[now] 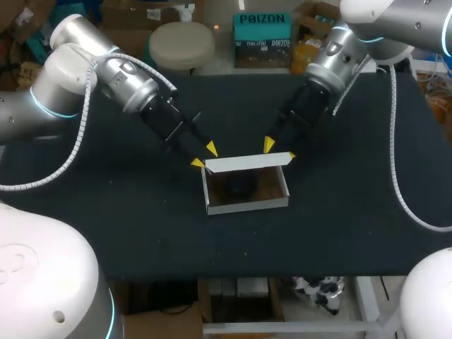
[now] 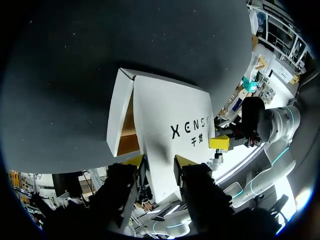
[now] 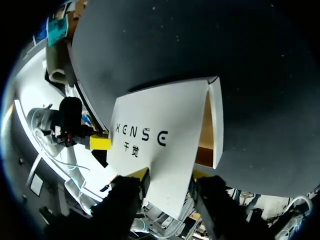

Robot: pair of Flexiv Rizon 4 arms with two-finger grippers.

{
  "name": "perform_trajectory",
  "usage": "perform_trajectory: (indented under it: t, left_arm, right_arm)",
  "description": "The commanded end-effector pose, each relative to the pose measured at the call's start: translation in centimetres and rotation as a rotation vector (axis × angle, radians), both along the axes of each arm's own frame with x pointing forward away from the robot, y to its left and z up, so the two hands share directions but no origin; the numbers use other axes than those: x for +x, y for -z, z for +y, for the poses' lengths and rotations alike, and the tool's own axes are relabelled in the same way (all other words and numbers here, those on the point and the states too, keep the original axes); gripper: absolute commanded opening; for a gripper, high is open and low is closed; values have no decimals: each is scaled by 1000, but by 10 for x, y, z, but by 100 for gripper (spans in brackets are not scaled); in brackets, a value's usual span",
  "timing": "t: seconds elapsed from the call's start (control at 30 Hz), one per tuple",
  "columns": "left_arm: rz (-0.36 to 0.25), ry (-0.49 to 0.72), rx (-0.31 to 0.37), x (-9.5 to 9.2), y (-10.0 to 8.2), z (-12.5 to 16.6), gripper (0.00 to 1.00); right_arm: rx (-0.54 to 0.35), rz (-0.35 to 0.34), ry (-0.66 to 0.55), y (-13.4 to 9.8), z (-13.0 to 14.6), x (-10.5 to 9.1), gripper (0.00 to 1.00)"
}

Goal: Assemble the packaging by folding the flat box into shape, placing the metal phone stand inside, and closing the box properly

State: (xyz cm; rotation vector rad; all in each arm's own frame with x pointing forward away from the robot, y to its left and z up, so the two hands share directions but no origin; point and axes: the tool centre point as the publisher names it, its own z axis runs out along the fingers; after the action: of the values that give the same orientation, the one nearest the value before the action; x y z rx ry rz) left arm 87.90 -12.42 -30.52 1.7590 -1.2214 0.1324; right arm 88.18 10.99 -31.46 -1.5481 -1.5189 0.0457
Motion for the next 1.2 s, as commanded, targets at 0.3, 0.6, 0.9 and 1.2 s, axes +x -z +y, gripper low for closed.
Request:
perform_trajectory:
  t: [0.3,0.6,0.9,1.2]
  left_arm:
    - [-11,-31,-20,-5,1,-2,35]
    - [-14,-56,-40,-8,3,-1,34]
    - [-20,-44,-31,-14,8,-6,33]
    - [-19,-24,-20,-14,15,-6,34]
  right_arm:
    - [2,8,-1,0,6,3,49]
    - [5,12,-1,3,6,2,49]
    - [7,16,-3,7,5,-1,49]
    - [3,18,0,12,1,-4,49]
